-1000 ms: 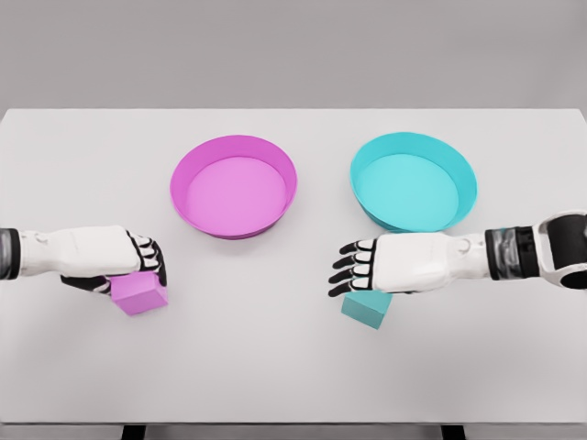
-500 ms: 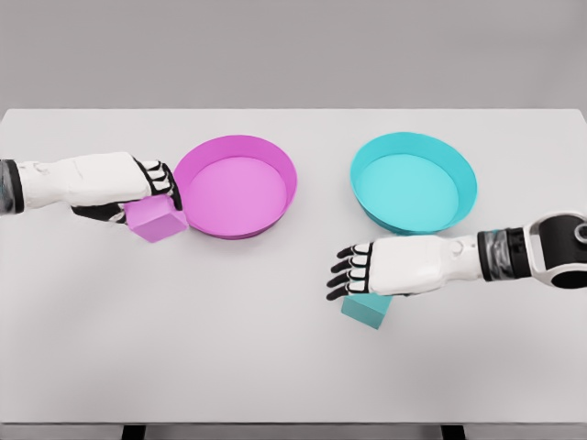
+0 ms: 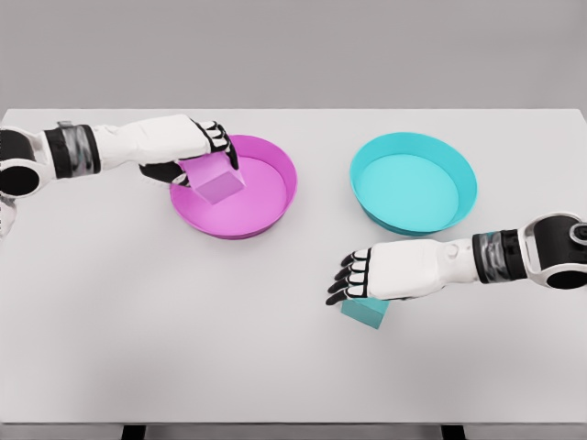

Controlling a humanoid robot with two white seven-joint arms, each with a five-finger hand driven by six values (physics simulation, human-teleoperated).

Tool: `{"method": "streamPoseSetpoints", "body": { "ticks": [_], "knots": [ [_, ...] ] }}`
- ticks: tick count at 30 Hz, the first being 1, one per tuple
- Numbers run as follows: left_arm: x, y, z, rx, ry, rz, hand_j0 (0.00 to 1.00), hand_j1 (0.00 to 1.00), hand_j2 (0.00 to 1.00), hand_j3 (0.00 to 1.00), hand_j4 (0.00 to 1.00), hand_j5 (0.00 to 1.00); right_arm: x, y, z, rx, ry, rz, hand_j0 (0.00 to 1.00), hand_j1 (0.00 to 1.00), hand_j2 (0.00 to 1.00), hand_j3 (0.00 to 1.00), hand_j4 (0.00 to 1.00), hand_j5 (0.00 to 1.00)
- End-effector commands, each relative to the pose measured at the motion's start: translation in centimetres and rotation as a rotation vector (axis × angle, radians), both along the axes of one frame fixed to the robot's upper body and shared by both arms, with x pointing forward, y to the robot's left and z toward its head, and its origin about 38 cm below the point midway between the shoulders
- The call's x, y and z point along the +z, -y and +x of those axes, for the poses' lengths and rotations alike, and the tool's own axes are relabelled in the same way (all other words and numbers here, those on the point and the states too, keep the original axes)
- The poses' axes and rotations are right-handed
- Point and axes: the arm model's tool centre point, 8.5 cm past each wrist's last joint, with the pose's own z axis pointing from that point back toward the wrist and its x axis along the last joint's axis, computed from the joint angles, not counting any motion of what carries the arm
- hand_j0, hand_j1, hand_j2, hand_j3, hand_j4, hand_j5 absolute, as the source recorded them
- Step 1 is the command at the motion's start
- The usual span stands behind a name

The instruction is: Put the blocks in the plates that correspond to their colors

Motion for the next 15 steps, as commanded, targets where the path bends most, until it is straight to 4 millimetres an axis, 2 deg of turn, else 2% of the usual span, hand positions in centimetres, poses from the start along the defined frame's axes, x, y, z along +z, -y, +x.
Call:
{"method": "streamPoseSetpoints", "body": {
  "ticks": [1, 2, 3, 7, 9, 11, 12, 13, 14, 15],
  "knots": [
    [-1.3, -0.3, 1.2, 0.052, -0.039, -0.034, 0.76, 0.76, 0.76, 0.76, 0.76, 0.76, -0.2, 0.1, 0.0, 0.006, 0.003, -0.020, 0.81, 0.81, 0.81, 0.81, 0.81, 0.81],
    [-1.3, -0.3, 1.3, 0.052, -0.042, -0.037, 0.85, 0.85, 0.85, 0.85, 0.85, 0.85, -0.1, 0.1, 0.0, 0.006, 0.004, -0.019, 0.79, 0.79, 0.79, 0.79, 0.79, 0.79],
    [-1.3, -0.2, 1.3, 0.051, -0.042, -0.042, 0.98, 0.98, 0.98, 0.98, 0.98, 0.98, -0.2, 0.1, 0.0, 0.006, 0.005, -0.020, 0.77, 0.77, 0.77, 0.77, 0.77, 0.77],
    [-0.8, 0.1, 1.1, 0.041, -0.049, -0.084, 1.00, 1.00, 1.00, 1.00, 1.00, 1.00, 0.1, 0.0, 0.2, 0.008, 0.015, -0.018, 0.73, 0.73, 0.73, 0.73, 0.73, 0.73],
    [0.6, -0.8, 1.3, 0.050, -0.043, -0.128, 1.00, 1.00, 1.00, 1.00, 1.00, 1.00, 0.4, 0.0, 0.3, 0.007, 0.023, -0.016, 0.71, 0.71, 0.71, 0.71, 0.71, 0.71],
    [3.0, -5.4, 0.9, 0.114, -0.070, -0.237, 1.00, 1.00, 1.00, 1.00, 1.00, 1.00, 0.6, -0.1, 0.4, 0.006, 0.026, -0.014, 0.68, 0.68, 0.68, 0.68, 0.68, 0.68],
    [3.7, -8.1, 0.3, 0.156, -0.082, -0.262, 1.00, 1.00, 1.00, 1.00, 1.00, 1.00, 0.7, -0.1, 0.5, 0.006, 0.028, -0.014, 0.67, 0.67, 0.67, 0.67, 0.67, 0.67],
    [3.8, -9.9, -0.1, 0.189, -0.081, -0.235, 1.00, 1.00, 1.00, 1.00, 1.00, 1.00, 0.7, -0.1, 0.5, 0.006, 0.028, -0.014, 0.66, 0.66, 0.66, 0.66, 0.66, 0.66],
    [3.8, -14.4, -1.5, 0.277, -0.099, -0.215, 1.00, 1.00, 1.00, 1.00, 1.00, 1.00, 0.8, -0.3, 0.6, 0.009, 0.031, -0.009, 0.66, 0.66, 0.66, 0.66, 0.66, 0.66],
    [4.5, -16.8, -2.4, 0.322, -0.097, -0.218, 1.00, 1.00, 1.00, 1.00, 1.00, 1.00, 0.8, -0.3, 0.6, 0.011, 0.030, -0.009, 0.66, 0.66, 0.66, 0.66, 0.66, 0.66]
  ]
}}
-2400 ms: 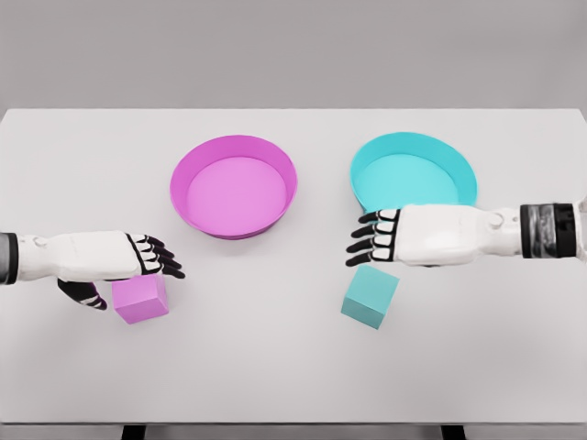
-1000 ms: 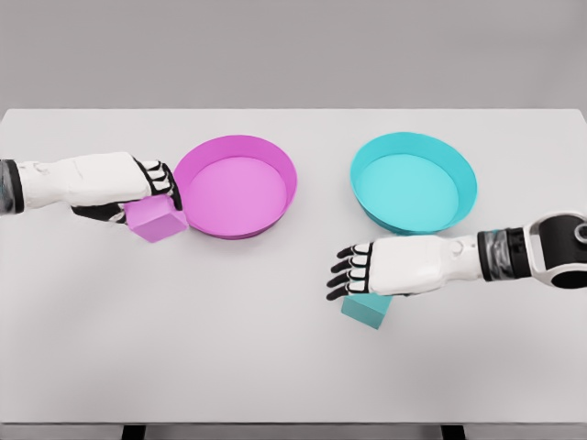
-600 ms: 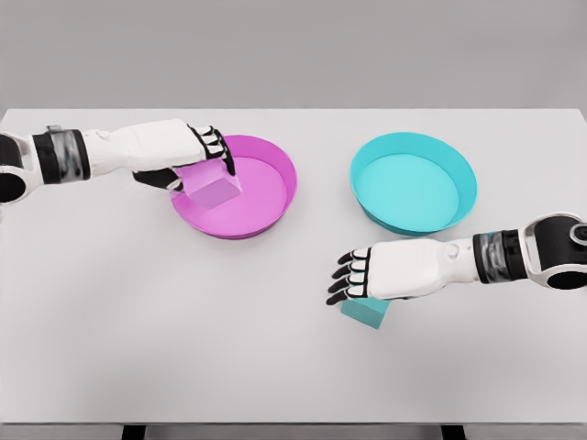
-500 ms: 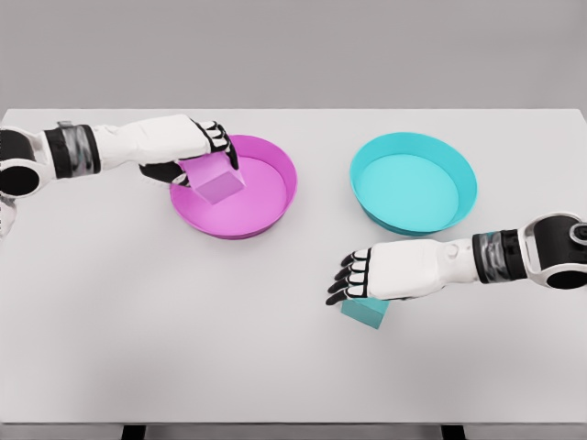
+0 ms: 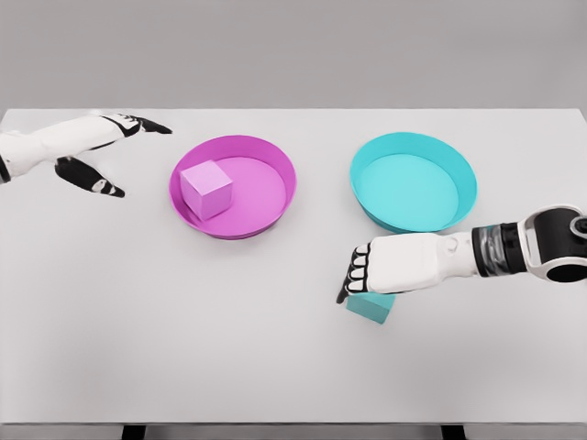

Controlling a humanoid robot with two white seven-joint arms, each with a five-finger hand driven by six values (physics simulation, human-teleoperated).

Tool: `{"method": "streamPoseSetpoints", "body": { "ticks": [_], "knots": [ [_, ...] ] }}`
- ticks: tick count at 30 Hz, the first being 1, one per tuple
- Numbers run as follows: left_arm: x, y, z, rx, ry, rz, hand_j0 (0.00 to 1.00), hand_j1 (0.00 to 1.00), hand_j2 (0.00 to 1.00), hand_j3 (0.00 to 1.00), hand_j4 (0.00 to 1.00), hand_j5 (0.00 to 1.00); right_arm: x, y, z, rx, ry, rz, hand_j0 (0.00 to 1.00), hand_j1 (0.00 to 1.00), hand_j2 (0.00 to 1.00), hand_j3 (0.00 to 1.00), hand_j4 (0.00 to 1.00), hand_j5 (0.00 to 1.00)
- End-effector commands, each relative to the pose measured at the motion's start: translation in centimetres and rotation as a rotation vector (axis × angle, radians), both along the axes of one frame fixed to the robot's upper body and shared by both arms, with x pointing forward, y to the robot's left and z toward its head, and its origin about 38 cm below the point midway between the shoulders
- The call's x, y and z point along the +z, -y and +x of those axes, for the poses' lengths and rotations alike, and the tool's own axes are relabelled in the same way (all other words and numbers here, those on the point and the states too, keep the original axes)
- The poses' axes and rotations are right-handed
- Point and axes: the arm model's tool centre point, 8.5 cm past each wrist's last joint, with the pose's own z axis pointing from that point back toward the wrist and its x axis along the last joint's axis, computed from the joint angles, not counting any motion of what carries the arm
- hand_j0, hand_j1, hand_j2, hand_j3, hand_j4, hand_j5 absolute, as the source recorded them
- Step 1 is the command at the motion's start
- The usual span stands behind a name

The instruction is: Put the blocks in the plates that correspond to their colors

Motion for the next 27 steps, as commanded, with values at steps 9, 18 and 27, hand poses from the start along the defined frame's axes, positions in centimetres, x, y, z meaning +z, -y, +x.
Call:
{"method": "streamPoseSetpoints", "body": {
  "ticks": [9, 18, 27],
  "knots": [
    [-3.8, -6.9, -2.8, 0.165, -0.141, -0.017, 1.00, 1.00, 1.00, 1.00, 1.00, 1.00, 3.0, -0.3, 1.5, -0.017, 0.070, 0.049, 0.58, 0.58, 0.58, 0.58, 0.58, 0.58],
    [-5.3, -5.3, -2.7, 0.114, -0.192, 0.008, 1.00, 1.00, 1.00, 1.00, 1.00, 1.00, 5.0, -0.3, 2.6, -0.043, 0.098, 0.100, 0.58, 0.58, 0.58, 0.58, 0.58, 0.58],
    [-5.7, -5.7, -3.1, 0.127, -0.196, -0.001, 1.00, 1.00, 1.00, 1.00, 1.00, 1.00, 8.4, 1.1, 5.2, -0.132, 0.155, 0.163, 0.58, 0.58, 0.58, 0.58, 0.58, 0.58]
  ]
}}
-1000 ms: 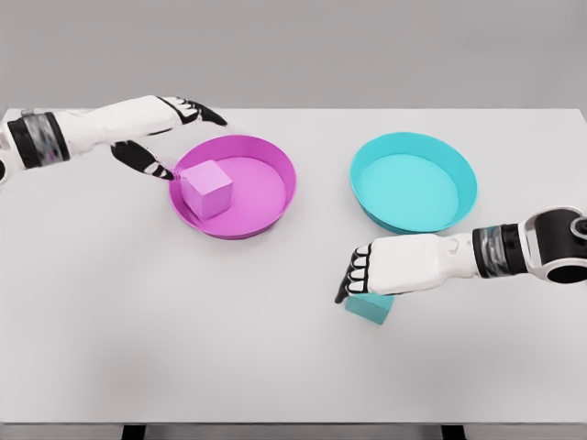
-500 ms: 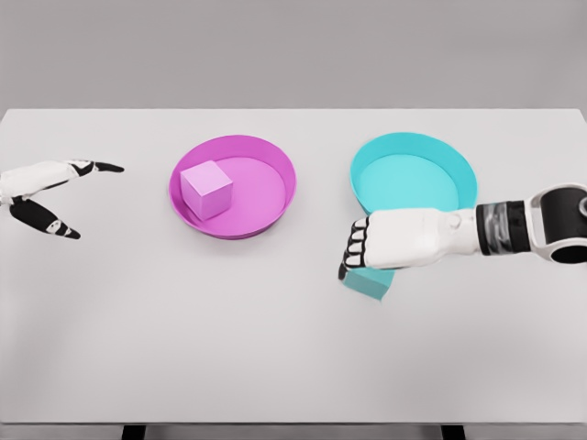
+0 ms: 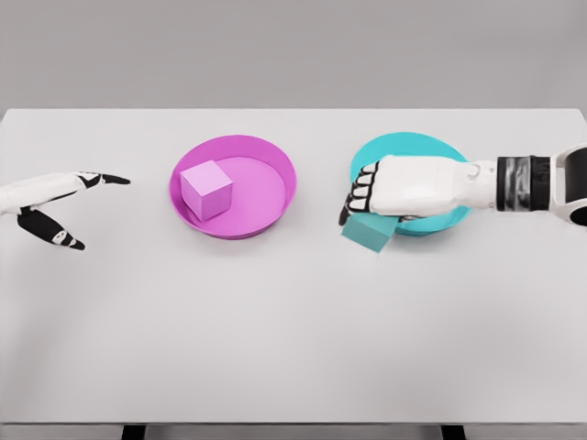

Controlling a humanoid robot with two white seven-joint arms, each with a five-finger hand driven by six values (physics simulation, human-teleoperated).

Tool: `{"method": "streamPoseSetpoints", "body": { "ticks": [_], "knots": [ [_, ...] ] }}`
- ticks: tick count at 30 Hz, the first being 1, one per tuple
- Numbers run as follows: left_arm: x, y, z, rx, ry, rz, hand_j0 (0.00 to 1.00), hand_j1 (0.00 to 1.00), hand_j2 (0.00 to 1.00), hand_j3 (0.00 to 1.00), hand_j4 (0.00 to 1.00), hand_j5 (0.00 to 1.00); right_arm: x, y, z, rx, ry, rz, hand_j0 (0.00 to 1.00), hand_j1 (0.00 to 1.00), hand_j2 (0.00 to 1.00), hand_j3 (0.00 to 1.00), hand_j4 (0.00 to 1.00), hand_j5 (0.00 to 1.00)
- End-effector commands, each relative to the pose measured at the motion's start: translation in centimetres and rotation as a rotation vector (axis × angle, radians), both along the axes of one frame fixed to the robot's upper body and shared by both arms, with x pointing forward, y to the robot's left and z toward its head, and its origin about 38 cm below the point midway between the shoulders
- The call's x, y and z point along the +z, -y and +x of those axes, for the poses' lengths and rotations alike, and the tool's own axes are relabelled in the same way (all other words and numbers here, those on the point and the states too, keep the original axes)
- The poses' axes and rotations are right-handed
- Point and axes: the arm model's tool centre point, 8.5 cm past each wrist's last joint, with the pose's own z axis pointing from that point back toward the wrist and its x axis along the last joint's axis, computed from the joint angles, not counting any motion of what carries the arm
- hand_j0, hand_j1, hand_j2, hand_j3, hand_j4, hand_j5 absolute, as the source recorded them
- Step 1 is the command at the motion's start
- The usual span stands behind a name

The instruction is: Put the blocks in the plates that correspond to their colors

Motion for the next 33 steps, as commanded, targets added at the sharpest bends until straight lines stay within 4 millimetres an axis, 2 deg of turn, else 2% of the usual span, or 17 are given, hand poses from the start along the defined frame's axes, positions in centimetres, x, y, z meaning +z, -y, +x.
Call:
{"method": "streamPoseSetpoints", "body": {
  "ticks": [1, 6, 10, 16, 23, 28, 29, 30, 31, 33],
  "knots": [
    [0.2, -0.1, 0.0, 0.005, 0.004, -0.007, 1.00, 1.00, 1.00, 1.00, 1.00, 1.00, 0.8, 0.8, 1.0, -0.041, 0.012, 0.021, 0.58, 0.58, 0.58, 0.58, 0.58, 0.58],
    [-0.1, 0.1, 0.1, 0.003, 0.003, 0.000, 1.00, 1.00, 1.00, 1.00, 1.00, 1.00, 1.5, 2.0, 3.8, -0.119, 0.035, 0.020, 0.58, 0.58, 0.58, 0.58, 0.58, 0.58],
    [-0.1, 0.1, 0.1, 0.004, 0.002, 0.002, 1.00, 1.00, 1.00, 1.00, 1.00, 1.00, 1.8, 3.9, 5.5, -0.197, 0.046, 0.019, 0.58, 0.58, 0.58, 0.58, 0.58, 0.58],
    [-0.1, 0.1, 0.2, -0.001, 0.005, 0.017, 1.00, 1.00, 1.00, 1.00, 1.00, 1.00, 0.3, 5.9, 8.1, -0.301, 0.026, -0.005, 0.59, 0.59, 0.59, 0.59, 0.59, 0.59],
    [0.0, 0.1, 0.2, 0.000, 0.006, 0.018, 1.00, 1.00, 1.00, 1.00, 1.00, 1.00, -2.0, 5.9, 9.4, -0.334, 0.007, -0.054, 0.59, 0.59, 0.59, 0.59, 0.59, 0.59],
    [-0.1, 0.0, 0.2, 0.000, 0.007, 0.033, 1.00, 1.00, 1.00, 1.00, 1.00, 1.00, -2.2, 6.1, 9.4, -0.338, 0.006, -0.061, 0.62, 0.62, 0.62, 0.62, 0.62, 0.62],
    [-0.1, 0.0, 0.2, 0.000, 0.007, 0.033, 1.00, 1.00, 1.00, 1.00, 1.00, 1.00, -2.3, 6.0, 9.4, -0.336, 0.004, -0.060, 0.66, 0.66, 0.66, 0.66, 0.66, 0.66],
    [-0.1, -0.1, 0.2, 0.002, 0.006, 0.033, 1.00, 1.00, 1.00, 1.00, 1.00, 1.00, -2.3, 5.9, 9.3, -0.333, 0.005, -0.065, 0.78, 0.78, 0.78, 0.78, 0.78, 0.78],
    [-0.1, 0.0, 0.2, 0.002, 0.008, 0.031, 1.00, 1.00, 1.00, 1.00, 1.00, 1.00, -2.5, 5.9, 9.3, -0.333, -0.006, -0.081, 1.00, 1.00, 1.00, 1.00, 1.00, 1.00],
    [0.0, 0.0, 0.2, 0.002, 0.009, 0.031, 1.00, 1.00, 1.00, 1.00, 1.00, 1.00, -2.6, 6.0, 9.3, -0.335, -0.008, -0.085, 1.00, 1.00, 1.00, 1.00, 1.00, 1.00]
  ]
}}
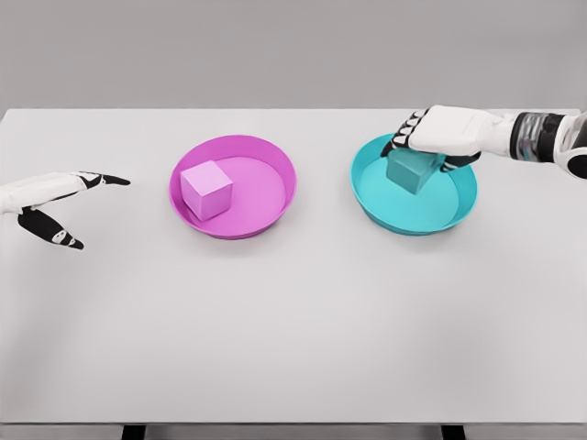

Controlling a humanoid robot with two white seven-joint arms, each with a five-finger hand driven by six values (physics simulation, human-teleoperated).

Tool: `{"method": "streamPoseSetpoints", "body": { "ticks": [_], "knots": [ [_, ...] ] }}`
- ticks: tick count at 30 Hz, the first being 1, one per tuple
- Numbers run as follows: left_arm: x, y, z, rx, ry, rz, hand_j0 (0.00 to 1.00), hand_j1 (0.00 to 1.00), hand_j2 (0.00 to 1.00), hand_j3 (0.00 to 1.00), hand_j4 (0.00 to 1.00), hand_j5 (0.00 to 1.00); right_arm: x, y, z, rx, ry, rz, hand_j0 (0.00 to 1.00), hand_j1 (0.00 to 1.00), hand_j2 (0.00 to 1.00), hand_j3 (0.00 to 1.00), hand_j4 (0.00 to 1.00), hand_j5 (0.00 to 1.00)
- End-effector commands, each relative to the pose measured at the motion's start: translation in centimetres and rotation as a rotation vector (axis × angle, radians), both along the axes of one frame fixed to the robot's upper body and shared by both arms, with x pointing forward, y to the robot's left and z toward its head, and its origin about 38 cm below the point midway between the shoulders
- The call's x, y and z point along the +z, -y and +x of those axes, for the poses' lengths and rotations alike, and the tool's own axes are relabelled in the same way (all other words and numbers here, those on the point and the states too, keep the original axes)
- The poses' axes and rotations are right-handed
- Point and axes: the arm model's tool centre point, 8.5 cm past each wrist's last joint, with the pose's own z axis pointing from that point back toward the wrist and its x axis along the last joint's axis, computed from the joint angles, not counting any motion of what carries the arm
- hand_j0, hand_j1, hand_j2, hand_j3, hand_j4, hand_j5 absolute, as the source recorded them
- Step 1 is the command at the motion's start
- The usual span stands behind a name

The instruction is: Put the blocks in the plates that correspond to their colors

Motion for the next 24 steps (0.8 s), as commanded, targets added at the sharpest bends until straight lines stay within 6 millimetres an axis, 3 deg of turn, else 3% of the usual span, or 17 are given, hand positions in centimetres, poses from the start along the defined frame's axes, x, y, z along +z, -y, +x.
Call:
{"method": "streamPoseSetpoints", "body": {
  "ticks": [1, 8, 10, 11, 12, 14, 18, 20, 24],
  "knots": [
    [0.1, -0.1, 0.0, 0.005, 0.000, -0.006, 1.00, 1.00, 1.00, 1.00, 1.00, 1.00, 0.0, 0.0, 0.0, -0.003, -0.004, -0.001, 1.00, 1.00, 1.00, 1.00, 1.00, 1.00],
    [0.1, -0.1, 0.1, 0.004, 0.003, 0.003, 1.00, 1.00, 1.00, 1.00, 1.00, 1.00, 0.6, 0.7, 0.0, -0.017, 0.005, 0.006, 1.00, 1.00, 1.00, 1.00, 1.00, 1.00],
    [0.1, -0.1, 0.1, 0.004, 0.001, 0.004, 1.00, 1.00, 1.00, 1.00, 1.00, 1.00, 1.4, 2.8, -0.2, -0.056, 0.019, 0.014, 1.00, 1.00, 1.00, 1.00, 1.00, 1.00],
    [0.1, -0.1, 0.1, 0.005, 0.002, 0.004, 1.00, 1.00, 1.00, 1.00, 1.00, 1.00, 2.7, 4.7, -0.4, -0.098, 0.036, 0.047, 1.00, 1.00, 1.00, 1.00, 1.00, 1.00],
    [0.1, -0.1, 0.1, 0.005, 0.002, 0.004, 1.00, 1.00, 1.00, 1.00, 1.00, 1.00, 2.7, 6.9, -1.7, -0.131, 0.020, 0.060, 1.00, 1.00, 1.00, 1.00, 1.00, 1.00],
    [0.2, -0.1, 0.1, 0.005, 0.004, 0.004, 1.00, 1.00, 1.00, 1.00, 1.00, 1.00, 3.1, 7.6, -3.0, -0.125, 0.026, 0.085, 1.00, 1.00, 1.00, 1.00, 1.00, 1.00],
    [0.1, -0.1, 0.1, 0.004, 0.002, 0.004, 1.00, 1.00, 1.00, 1.00, 1.00, 1.00, 2.9, 9.8, -6.1, -0.127, 0.048, 0.128, 1.00, 1.00, 1.00, 1.00, 1.00, 1.00],
    [0.1, -0.1, 0.1, 0.004, 0.002, 0.004, 1.00, 1.00, 1.00, 1.00, 1.00, 1.00, 1.1, 10.6, -7.5, -0.137, 0.001, 0.113, 1.00, 1.00, 1.00, 1.00, 1.00, 1.00],
    [0.2, -0.1, 0.1, 0.004, 0.004, 0.004, 1.00, 1.00, 1.00, 1.00, 1.00, 1.00, -0.2, 11.0, -8.2, -0.147, -0.031, 0.106, 1.00, 1.00, 1.00, 1.00, 1.00, 1.00]
  ]
}}
